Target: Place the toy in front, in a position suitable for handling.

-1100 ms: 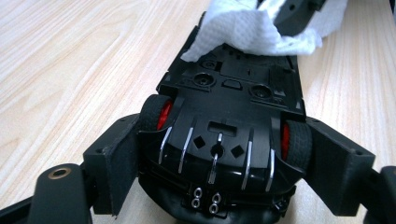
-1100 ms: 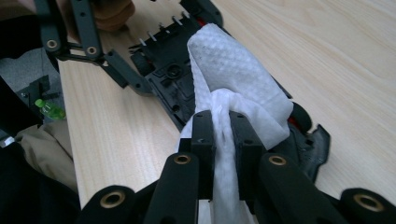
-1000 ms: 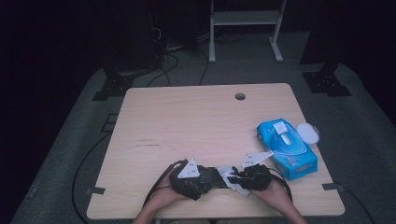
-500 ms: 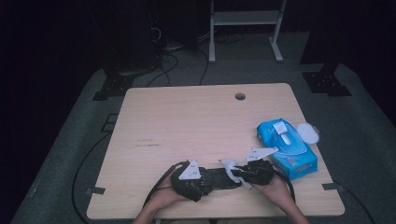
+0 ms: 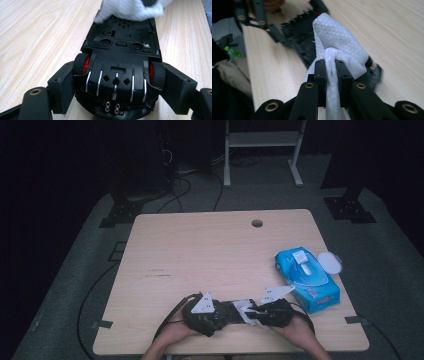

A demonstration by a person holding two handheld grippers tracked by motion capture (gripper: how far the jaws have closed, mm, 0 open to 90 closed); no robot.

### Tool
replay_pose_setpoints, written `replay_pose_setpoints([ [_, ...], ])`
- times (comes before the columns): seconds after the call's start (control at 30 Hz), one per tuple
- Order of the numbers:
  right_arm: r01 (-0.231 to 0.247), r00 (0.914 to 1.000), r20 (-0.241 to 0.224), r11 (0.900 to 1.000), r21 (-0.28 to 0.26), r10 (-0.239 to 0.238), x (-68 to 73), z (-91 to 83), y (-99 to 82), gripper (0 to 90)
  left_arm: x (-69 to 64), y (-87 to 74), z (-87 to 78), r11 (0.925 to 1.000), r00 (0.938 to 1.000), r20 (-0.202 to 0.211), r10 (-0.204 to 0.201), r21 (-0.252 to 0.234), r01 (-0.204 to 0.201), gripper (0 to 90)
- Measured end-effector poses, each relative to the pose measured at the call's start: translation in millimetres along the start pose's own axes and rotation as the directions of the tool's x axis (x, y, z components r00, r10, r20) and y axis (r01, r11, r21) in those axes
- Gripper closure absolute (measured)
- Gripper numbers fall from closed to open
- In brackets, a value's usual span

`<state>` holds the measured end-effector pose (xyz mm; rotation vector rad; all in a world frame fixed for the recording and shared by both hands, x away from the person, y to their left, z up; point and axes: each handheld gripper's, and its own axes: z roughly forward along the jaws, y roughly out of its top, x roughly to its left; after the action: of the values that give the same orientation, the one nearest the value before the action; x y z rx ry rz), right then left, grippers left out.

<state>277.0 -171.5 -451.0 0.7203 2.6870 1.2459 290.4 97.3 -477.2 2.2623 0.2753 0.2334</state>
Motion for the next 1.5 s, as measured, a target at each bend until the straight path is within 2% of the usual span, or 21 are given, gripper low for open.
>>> replay_pose_setpoints([
  [0.07, 0.012, 0.9999, -0.008, 0.9999, 0.001, -0.012, 0.1, 0.2, 0.1, 81.2, -0.3, 0.0, -0.4, 1.0, 1.0, -0.003, 0.005, -0.002, -0.005, 22.1],
  [0.1, -0.004, 0.9999, -0.009, 1.0, 0.001, 0.004, -2.5, -1.0, -1.4, 81.2, -0.2, 0.2, -0.8, 1.0, 1.0, -0.004, 0.008, -0.004, -0.008, 22.1],
  [0.23, -0.029, 0.9982, 0.052, 0.9994, 0.018, 0.028, -12.3, -10.6, -14.8, 81.2, 2.3, 0.8, -2.8, 0.9998, 1.0, -0.007, -0.003, -0.019, 0.003, 22.1],
  [0.3, -0.047, 0.9974, 0.056, 0.9988, 0.016, 0.046, -13.2, -14.2, -20.3, 81.3, 3.1, 0.6, -2.4, 0.9996, 1.0, -0.002, -0.008, -0.026, 0.008, 22.2],
  [0.37, -0.042, 0.9984, 0.039, 0.9991, 0.007, 0.042, -10.1, -13.6, -19.5, 81.2, 2.5, 1.1, -1.7, 0.9997, 1.0, -0.006, -0.008, -0.023, 0.008, 22.2],
  [0.43, -0.023, 0.9997, -0.009, 0.9996, -0.014, 0.023, -2.5, -8.6, -14.1, 81.2, 1.2, 2.0, -0.4, 0.9997, 1.0, -0.008, -0.003, -0.024, 0.002, 22.2],
  [0.53, 0.034, 0.9994, -0.011, 0.9994, -0.002, -0.034, 7.4, -0.1, -5.3, 81.1, 0.5, 2.4, 0.5, 0.9998, 1.0, -0.008, 0.003, -0.018, -0.003, 22.2],
  [0.57, 0.034, 0.9994, -0.009, 0.9994, 0.0, -0.034, 7.0, 0.2, -4.1, 81.1, 0.5, 1.9, 0.4, 0.9997, 0.9999, -0.009, -0.006, -0.022, 0.005, 22.3],
  [0.67, -0.014, 0.9999, -0.001, 0.9999, -0.009, 0.014, 0.2, -1.1, -4.9, 81.2, 1.4, 2.6, -0.1, 0.9993, 0.9998, -0.011, -0.014, -0.034, 0.014, 22.4],
  [0.7, -0.014, 0.9999, 0.007, 0.9998, -0.015, 0.014, 0.5, -0.4, -4.4, 81.2, 1.4, 2.9, 0.2, 0.9994, 0.9999, -0.011, -0.013, -0.033, 0.013, 22.4],
  [0.77, -0.01, 1.0, 0.001, 0.9996, -0.027, 0.01, 6.1, 3.6, -0.3, 81.2, 0.9, 3.4, 1.5, 0.9995, 0.9999, -0.007, -0.011, -0.031, 0.01, 22.4],
  [0.87, 0.026, 0.9992, -0.028, 0.999, -0.036, -0.027, 17.1, 13.5, 9.2, 81.2, -1.8, 4.1, 4.2, 0.9998, 1.0, -0.005, 0.002, -0.02, -0.002, 22.5],
  [0.97, 0.039, 0.9987, -0.033, 0.9989, -0.027, -0.04, 17.3, 15.1, 12.0, 80.9, -2.0, 3.8, 4.0, 0.9997, 1.0, -0.006, 0.0, -0.023, -0.001, 22.6],
  [1.0, 0.027, 0.9993, -0.026, 0.9993, -0.027, -0.028, 14.5, 13.0, 10.5, 80.9, -2.0, 4.2, 3.8, 0.9997, 1.0, -0.007, 0.005, -0.023, -0.005, 22.6],
  [1.07, 0.023, 0.9994, 0.027, 0.9996, -0.018, -0.022, 7.3, 7.3, 5.7, 81.0, -2.2, 4.5, 3.4, 0.9997, 1.0, -0.007, 0.003, -0.026, -0.003, 22.7],
  [1.13, -0.014, 0.9977, 0.066, 0.9998, -0.015, 0.015, -0.4, 2.4, 1.5, 81.1, -1.2, 4.7, 3.3, 0.9993, 0.9999, 0.008, -0.009, -0.036, 0.009, 22.7],
  [1.2, -0.024, 0.9978, 0.062, 0.9994, -0.025, 0.026, -1.3, 1.9, 0.9, 81.1, -2.4, 5.8, 4.0, 0.9993, 1.0, 0.009, -0.003, -0.038, 0.003, 22.7],
  [1.3, 0.013, 0.9999, 0.008, 0.9987, -0.05, -0.012, 10.8, 10.3, 6.8, 81.0, -3.7, 6.2, 5.9, 0.9996, 0.9999, 0.015, 0.007, -0.028, -0.007, 22.7],
  [1.37, 0.043, 0.9991, 0.006, 0.998, -0.045, -0.043, 17.3, 15.0, 11.3, 81.1, -3.9, 4.6, 6.6, 0.9999, 0.9998, 0.021, 0.001, -0.015, 0.0, 22.6],
  [1.5, 0.006, 1.0, -0.002, 0.9987, -0.052, -0.006, 11.7, 13.6, 9.5, 81.0, -2.3, 5.1, 5.8, 0.9994, 0.9995, 0.024, -0.019, -0.03, 0.02, 22.3],
])
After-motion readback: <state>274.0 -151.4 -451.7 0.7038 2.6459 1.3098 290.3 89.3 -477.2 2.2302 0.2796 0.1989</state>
